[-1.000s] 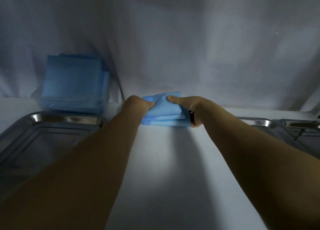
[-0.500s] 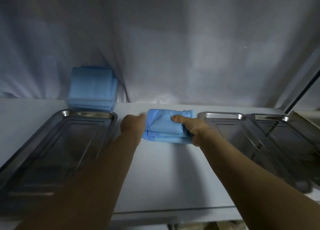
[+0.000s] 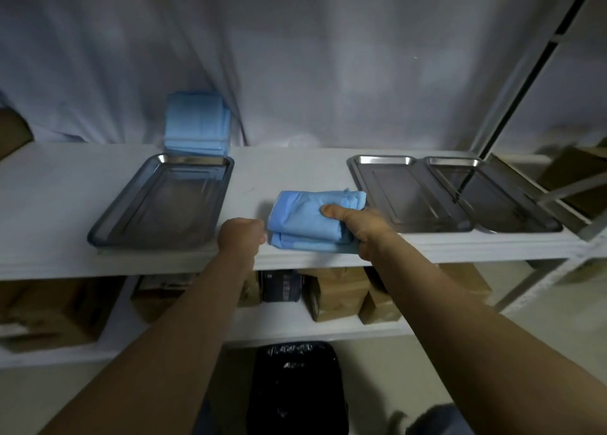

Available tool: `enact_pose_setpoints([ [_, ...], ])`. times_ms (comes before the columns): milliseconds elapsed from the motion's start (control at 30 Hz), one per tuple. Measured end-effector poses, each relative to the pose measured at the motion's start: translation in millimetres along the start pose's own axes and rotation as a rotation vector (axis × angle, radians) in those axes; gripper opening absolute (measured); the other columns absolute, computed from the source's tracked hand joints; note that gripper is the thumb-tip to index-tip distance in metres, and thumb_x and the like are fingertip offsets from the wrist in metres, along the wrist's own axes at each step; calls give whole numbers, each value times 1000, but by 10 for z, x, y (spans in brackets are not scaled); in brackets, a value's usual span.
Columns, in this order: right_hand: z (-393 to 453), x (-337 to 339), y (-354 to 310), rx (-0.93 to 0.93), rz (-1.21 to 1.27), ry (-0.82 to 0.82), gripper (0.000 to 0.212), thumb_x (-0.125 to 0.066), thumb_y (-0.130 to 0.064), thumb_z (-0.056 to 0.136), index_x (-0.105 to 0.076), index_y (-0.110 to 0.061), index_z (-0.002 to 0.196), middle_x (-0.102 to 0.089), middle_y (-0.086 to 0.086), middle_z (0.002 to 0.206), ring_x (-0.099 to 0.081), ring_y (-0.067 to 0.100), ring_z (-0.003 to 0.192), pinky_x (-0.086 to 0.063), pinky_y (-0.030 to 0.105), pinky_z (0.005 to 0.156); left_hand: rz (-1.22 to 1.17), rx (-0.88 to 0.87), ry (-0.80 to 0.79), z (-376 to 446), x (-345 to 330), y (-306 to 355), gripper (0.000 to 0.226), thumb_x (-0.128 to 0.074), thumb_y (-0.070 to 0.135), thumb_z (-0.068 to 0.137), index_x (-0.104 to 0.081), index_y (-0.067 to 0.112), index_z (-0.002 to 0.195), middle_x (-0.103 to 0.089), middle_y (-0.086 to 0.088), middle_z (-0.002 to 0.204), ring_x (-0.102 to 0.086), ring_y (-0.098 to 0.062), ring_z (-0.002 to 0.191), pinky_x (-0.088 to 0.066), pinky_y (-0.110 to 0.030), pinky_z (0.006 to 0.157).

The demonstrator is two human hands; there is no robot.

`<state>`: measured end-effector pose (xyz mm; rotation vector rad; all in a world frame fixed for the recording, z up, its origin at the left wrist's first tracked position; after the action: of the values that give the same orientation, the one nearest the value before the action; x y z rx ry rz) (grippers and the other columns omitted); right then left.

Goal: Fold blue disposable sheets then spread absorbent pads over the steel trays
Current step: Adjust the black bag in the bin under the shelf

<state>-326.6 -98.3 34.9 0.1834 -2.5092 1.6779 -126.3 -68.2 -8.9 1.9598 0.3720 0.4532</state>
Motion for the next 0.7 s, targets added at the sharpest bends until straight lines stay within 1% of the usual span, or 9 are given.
enact_pose_setpoints([
  [67,-213,44,133,8,1,7,56,-77,-33,74,-55,-6,118,-60,3,89,-57,15,75,-47,26,64,-16,-2,0,-182,62,-146,22,-53,8,88,-54,11,67,-57,-1,68,-54,-14,63,-41,-27,60],
  [133,-414,83,301,-32,22,0,58,-76,-33,75,-55,-5,121,-62,6,95,-57,15,75,-46,26,58,-13,12,-20,-342,119,-319,22,-53,8,89,-53,11,66,-56,-2,69,-53,-16,64,-41,-27,60],
  [200,-574,106,481,-109,25,-22,60,-76,-35,75,-54,-5,122,-61,7,101,-56,14,75,-43,25,56,-34,67,-61,-495,140,-506,27,-50,6,92,-46,11,65,-48,-1,67,-46,-12,59,-37,-22,52],
  [267,-710,119,652,-170,16,-51,55,-74,-34,77,-55,-7,120,-58,5,99,-53,12,72,-40,25,52,-75,139,-94,-636,151,-688,31,-44,4,94,-41,12,64,-42,0,65,-39,-10,56,-31,-18,47],
  [367,-840,137,914,-219,53,-83,41,-73,-28,80,-54,-11,111,-56,3,92,-51,12,69,-40,24,47,-59,198,-91,-745,149,-972,29,-45,5,95,-45,12,66,-46,-1,67,-44,-10,58,-36,-18,47],
  [433,-845,144,1119,-235,70,-73,43,-75,-25,79,-54,-9,112,-56,1,89,-54,13,76,-45,24,60,-28,235,-53,-775,144,-1181,29,-47,4,94,-46,9,66,-46,-2,67,-45,-12,58,-36,-21,50],
  [533,-719,133,1540,-304,40,-52,58,-80,-29,73,-54,-3,117,-62,8,108,-58,20,94,-46,29,73,40,273,6,-784,111,-1526,17,-49,8,93,-57,5,78,-53,-4,72,-55,-18,70,-43,-28,62],
  [600,-606,102,1848,-348,8,-38,65,-80,-34,70,-55,-2,120,-61,14,117,-58,25,98,-50,33,79,53,308,15,-795,90,-1727,18,-48,10,94,-56,8,78,-56,-4,77,-54,-16,69,-43,-27,61],
  [700,-438,17,2285,-357,-48,-64,56,-77,-33,74,-56,-2,115,-60,21,118,-58,30,102,-46,44,99,58,372,-35,-782,47,-1958,26,-42,11,98,-48,12,73,-51,-2,76,-45,-11,64,-35,-22,57],
])
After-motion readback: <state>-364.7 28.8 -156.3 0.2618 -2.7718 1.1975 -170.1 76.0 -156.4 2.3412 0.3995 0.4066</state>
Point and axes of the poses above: each hand's wrist, its own z-axis towards the middle knuckle, its own x-axis out of the back of the hand, y = z × x, the point moved 3 cm from there along z, towards the middle knuckle
